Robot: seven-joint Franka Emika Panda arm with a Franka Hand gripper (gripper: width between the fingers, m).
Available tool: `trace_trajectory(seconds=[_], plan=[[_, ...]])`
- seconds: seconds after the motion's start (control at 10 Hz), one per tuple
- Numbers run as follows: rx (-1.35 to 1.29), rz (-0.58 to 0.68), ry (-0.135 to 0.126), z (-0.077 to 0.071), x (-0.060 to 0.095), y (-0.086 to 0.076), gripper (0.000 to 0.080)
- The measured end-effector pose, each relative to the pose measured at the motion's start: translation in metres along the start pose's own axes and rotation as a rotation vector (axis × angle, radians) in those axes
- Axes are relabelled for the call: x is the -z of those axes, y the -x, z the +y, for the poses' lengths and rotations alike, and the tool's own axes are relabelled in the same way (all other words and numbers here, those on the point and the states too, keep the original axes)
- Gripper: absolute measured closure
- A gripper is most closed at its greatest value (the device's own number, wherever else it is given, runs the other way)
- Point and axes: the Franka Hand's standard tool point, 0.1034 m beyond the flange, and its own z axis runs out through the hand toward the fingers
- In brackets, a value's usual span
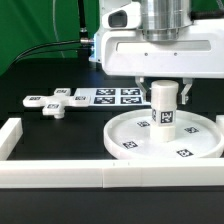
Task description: Assemble round table
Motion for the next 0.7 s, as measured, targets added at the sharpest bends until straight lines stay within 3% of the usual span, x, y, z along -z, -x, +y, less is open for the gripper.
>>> trace_trajectory(seconds=[0.7], plan=[[-0.385, -0.023, -0.036, -0.0017, -0.0004, 0.0011, 0.0390]])
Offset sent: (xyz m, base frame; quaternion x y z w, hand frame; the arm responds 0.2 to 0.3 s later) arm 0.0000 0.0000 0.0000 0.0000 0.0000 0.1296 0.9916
